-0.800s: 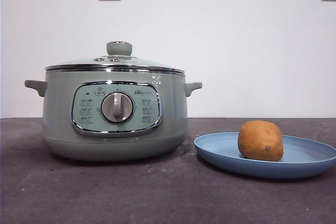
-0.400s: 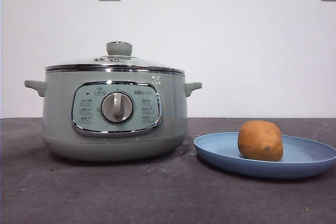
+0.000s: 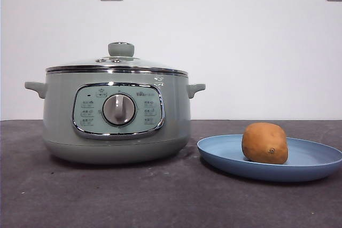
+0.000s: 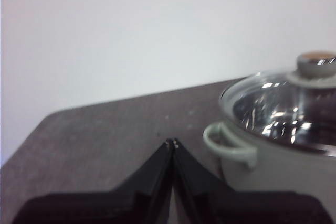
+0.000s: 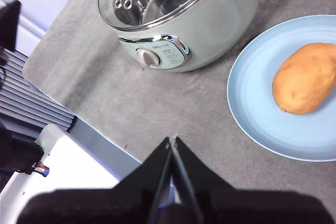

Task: Take the potato out from the steamer,put the potato on the plate,close the lid

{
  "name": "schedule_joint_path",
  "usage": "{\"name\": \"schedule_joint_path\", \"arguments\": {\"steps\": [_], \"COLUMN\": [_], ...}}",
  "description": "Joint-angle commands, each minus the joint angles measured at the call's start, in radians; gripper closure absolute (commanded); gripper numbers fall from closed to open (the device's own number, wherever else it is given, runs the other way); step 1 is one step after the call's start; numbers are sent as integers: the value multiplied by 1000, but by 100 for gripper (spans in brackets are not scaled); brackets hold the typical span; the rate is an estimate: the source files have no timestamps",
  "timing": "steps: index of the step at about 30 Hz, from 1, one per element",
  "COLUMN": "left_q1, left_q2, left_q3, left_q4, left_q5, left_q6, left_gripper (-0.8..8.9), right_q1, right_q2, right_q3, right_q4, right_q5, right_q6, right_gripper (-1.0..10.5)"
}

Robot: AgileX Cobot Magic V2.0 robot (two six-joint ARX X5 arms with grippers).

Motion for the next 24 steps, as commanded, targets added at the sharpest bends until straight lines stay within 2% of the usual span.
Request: {"name": "schedule_joint_path", "arguments": {"steps": [1,10,24], "left_q1": [3,3,3], "left_q2": [-37,-121,-163], "left_q3": [-53,-148,-151], "left_q4": [11,-10,-206], "left_q5": [-17,-19,-40], "left_q6": [-32,-43,-44], "left_gripper": [817,817,817], "right_q1": [2,2,2], "right_q2": [-2,-2,-2], "right_q3": [-6,-6,-6], "right_q4": [3,4,1], "right_q5": [1,1,1], "right_q6": [5,5,5], "right_gripper": [946,946,946]}}
